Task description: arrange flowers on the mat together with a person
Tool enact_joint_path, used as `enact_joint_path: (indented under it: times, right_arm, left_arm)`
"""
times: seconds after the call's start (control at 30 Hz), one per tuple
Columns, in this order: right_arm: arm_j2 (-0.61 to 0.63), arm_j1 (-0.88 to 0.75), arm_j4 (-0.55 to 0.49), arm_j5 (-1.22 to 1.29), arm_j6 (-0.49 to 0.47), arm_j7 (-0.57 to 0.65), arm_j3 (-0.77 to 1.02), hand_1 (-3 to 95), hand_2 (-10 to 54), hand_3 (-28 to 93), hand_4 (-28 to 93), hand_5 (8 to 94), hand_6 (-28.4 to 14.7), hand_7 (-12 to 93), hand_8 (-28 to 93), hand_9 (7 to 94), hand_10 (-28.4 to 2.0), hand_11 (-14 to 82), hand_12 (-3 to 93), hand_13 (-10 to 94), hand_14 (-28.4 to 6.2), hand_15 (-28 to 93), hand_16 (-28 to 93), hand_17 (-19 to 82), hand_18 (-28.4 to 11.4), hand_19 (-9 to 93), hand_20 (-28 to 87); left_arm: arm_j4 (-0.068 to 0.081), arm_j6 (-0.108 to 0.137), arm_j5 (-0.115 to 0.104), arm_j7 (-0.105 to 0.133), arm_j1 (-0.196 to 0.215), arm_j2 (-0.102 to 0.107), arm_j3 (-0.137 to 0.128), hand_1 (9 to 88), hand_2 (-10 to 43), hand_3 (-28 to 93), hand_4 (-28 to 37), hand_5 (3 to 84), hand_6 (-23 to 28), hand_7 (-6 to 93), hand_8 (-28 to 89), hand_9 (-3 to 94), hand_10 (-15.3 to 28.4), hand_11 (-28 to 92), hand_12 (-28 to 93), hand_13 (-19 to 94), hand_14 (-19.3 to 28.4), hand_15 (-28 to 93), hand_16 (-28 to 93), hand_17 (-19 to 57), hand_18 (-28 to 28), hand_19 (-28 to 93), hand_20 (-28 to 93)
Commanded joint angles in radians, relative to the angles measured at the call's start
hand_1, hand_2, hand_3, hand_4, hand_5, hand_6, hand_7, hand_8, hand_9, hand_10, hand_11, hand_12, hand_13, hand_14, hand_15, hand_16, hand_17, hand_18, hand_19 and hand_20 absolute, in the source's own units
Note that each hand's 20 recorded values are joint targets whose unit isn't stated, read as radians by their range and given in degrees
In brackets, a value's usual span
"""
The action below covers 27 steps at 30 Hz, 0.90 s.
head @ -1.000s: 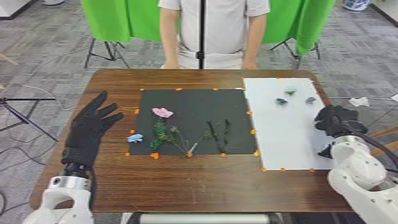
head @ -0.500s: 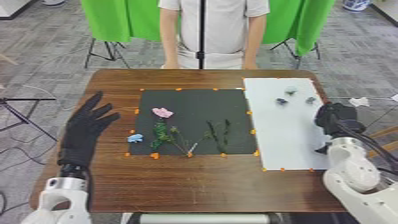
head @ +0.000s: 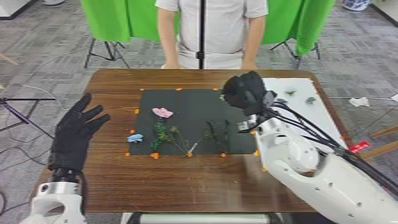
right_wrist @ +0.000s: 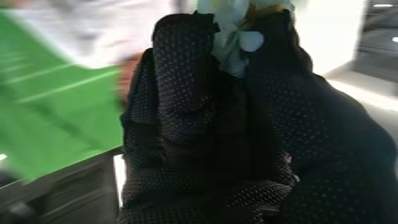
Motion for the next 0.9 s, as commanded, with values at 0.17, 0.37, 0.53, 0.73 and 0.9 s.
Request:
enact_joint_path:
  times: [0.17,0.37,0.53,0.73,0.9]
  right_arm:
    - [-0.210,0.225,0.119,-0.090,-0.042,-0.070,-0.295,62.5,-9.5,63,-28,84.0,4.8,19,2,90.2,-6.6,12.8,38.0,76,-2.1,47,33,27,-12.0,73,27]
    - [-0.234,0.248,0.152,-0.111,-0.056,-0.049,-0.368,62.0,-9.5,64,-28,83.5,4.9,19,1,89.4,-6.3,12.9,38.1,75,-2.1,47,33,26,-12.2,73,27]
    - [-0.249,0.241,0.178,-0.144,-0.095,-0.040,-0.386,61.0,-9.5,64,-28,82.7,5.4,19,0,87.9,-6.3,12.3,37.4,72,-2.2,46,33,25,-12.4,71,27]
    - [-0.256,0.205,0.198,-0.177,-0.163,-0.032,-0.361,59.1,-9.5,65,-28,80.5,6.2,19,-1,84.3,-6.4,11.1,36.1,68,-2.7,45,32,22,-13.1,70,27]
    - [-0.253,0.185,0.196,-0.184,-0.196,-0.041,-0.345,56.7,-9.5,66,-28,77.6,6.8,21,-3,80.5,-6.7,11.2,34.8,65,-3.3,48,30,18,-14.1,68,27]
  left_arm:
    - [0.002,0.005,-0.006,-0.005,-0.008,0.002,0.004,22.9,4.2,80,-28.3,33.0,3.1,11.1,-9,34.2,15.9,20,9,27,24.2,40,-5,-9.4,25.9,45,13]
    - [0.007,-0.003,-0.004,-0.014,-0.018,-0.001,0.007,23.0,4.4,79,-28.3,33.0,3.1,10.9,-9,34.2,15.9,20,9,27,24.2,40,-5,-9.4,25.9,45,13]
    - [0.011,-0.009,-0.002,-0.017,-0.028,0.000,0.010,23.0,4.4,79,-28.3,33.0,3.2,10.9,-9,34.2,15.9,20,9,27,24.2,40,-5,-9.4,25.9,45,13]
    - [0.012,-0.016,0.001,-0.028,-0.027,-0.001,0.010,23.0,4.3,79,-28.3,32.9,3.2,11.0,-9,34.1,15.9,20,9,27,24.2,40,-5,-9.4,25.9,45,13]
    - [0.010,-0.016,0.002,-0.036,-0.023,-0.001,0.006,23.1,4.3,80,-28.2,33.0,3.3,11.0,-9,34.2,16.0,20,9,27,24.2,40,-5,-9.4,25.9,45,13]
